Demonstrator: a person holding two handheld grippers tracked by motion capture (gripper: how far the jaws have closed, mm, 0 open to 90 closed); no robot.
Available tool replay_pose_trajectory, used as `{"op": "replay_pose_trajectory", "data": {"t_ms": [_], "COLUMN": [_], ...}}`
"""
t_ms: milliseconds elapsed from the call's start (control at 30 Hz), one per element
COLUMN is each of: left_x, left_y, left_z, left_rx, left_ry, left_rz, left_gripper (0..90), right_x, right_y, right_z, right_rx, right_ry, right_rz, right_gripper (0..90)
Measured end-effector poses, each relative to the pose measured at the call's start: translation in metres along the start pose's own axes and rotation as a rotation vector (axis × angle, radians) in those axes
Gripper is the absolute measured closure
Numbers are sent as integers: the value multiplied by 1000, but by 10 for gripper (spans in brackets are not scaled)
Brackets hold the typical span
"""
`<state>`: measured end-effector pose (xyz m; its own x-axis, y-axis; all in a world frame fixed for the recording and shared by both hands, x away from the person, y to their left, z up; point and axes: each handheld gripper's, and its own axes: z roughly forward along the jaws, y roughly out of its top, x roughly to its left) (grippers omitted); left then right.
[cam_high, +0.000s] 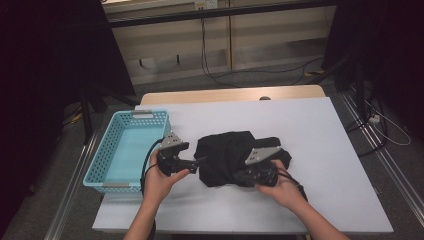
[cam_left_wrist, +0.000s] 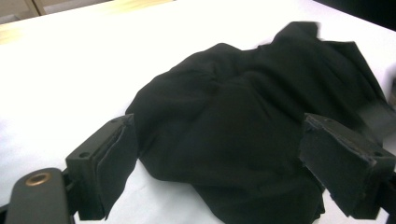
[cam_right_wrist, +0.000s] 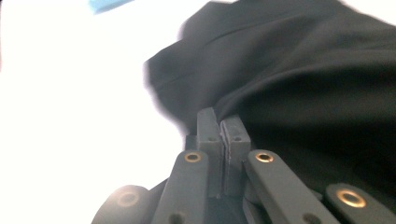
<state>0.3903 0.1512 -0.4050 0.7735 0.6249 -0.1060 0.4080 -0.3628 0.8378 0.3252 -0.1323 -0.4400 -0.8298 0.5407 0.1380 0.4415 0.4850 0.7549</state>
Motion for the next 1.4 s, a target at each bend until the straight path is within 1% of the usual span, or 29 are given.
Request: {"op": "replay_pose_trajectory", "data": {"t_ms": [33, 100, 167, 233, 300, 333, 367, 400, 433, 467, 500, 567, 600, 667, 733, 767, 800, 833, 867, 933, 1033, 1067, 1167, 1200, 1233, 1267, 1300, 1333, 1400], "left_x": [0, -1, -1, 0, 1, 1, 0, -1, -1, -2, -2, -2, -1, -1, -1, -1, -1, -2, -2, -2, -2, -2, -2, -2, -2, -2, -1, -2, -1], "left_y": [0, 0, 1, 2, 3, 4, 4, 5, 5, 6, 6, 5, 5, 3, 2, 2, 2, 2, 3, 3, 4, 4, 4, 4, 4, 4, 4, 4, 4], "left_z": [0, 0, -1, -2, -2, -3, -3, -3, -3, -3, -3, -3, -2, 0, 1, 1, 1, 1, 0, 0, -1, -1, 0, 0, 1, 1, 1, 1, 1], "left_rx": [2, -1, 1, -5, -13, -14, -16, -16, -17, -20, -20, -18, -15, -8, -4, -5, -8, -8, -4, -10, -11, -11, -11, -10, -10, -9, -8, -8, -6], "left_ry": [0, -2, -6, -5, -4, -3, -2, -4, -9, -9, -7, -7, -4, -7, -7, -10, -10, -13, -11, -9, -7, -8, -3, -1, -2, -1, -1, -1, -2], "left_rz": [3, 0, 9, 10, 1, 3, 7, 9, 10, 12, 13, 8, 9, 7, 4, 3, 3, 2, 7, 6, 10, 9, 7, 8, 9, 10, 13, 9, 12], "left_gripper": [128, 128, 128, 130, 129, 129, 129, 130, 130, 132, 132, 134, 133, 134, 134, 135, 136, 136, 136, 137, 137, 138, 138, 138, 138, 138, 138, 138, 138], "right_x": [6, 7, 1, -10, -21, -27, -33, -39, -45, -50, -54, -61, -64, -66, -66, -65, -64, -62, -60, -51, -28, -19, 10, 18, 25, 28, 30, 28, 23], "right_y": [-1, 3, 7, 9, 9, 9, 8, 8, 7, 6, 5, 2, 1, -2, -5, -6, -5, -4, -3, 0, 1, 0, -2, -1, 1, 3, 5, 6, 7], "right_z": [0, -3, -9, -17, -23, -26, -27, -28, -29, -29, -29, -24, -20, -10, 0, 2, 3, 1, 0, -2, 2, 7, 21, 24, 25, 25, 25, 25, 21], "right_rx": [-4, -25, -61, -109, -139, -155, -168, -167, -163, -159, -160, -157, -135, -70, -23, -21, -17, -22, -36, -28, -31, -20, 29, 41, 44, 43, 43, 40, 29], "right_ry": [0, -16, -70, -130, -186, -217, -242, -259, -292, -338, -361, -357, -370, -358, -307, -312, -313, -282, -270, -221, -127, -92, 27, 57, 55, 37, 15, -7, -23], "right_rz": [-16, -19, -4, 32, 63, 82, 101, 121, 133, 146, 162, 208, 208, 197, 203, 175, 147, 142, 146, 111, 71, 61, 2, -20, -38, -60, -69, -63, -45], "right_gripper": [822, 665, 582, 471, 445, 417, 413, 413, 398, 373, 357, 344, 342, 377, 513, 576, 766, 813, 834, 841, 846, 846, 844, 837, 820, 773, 692, 601, 536]}}
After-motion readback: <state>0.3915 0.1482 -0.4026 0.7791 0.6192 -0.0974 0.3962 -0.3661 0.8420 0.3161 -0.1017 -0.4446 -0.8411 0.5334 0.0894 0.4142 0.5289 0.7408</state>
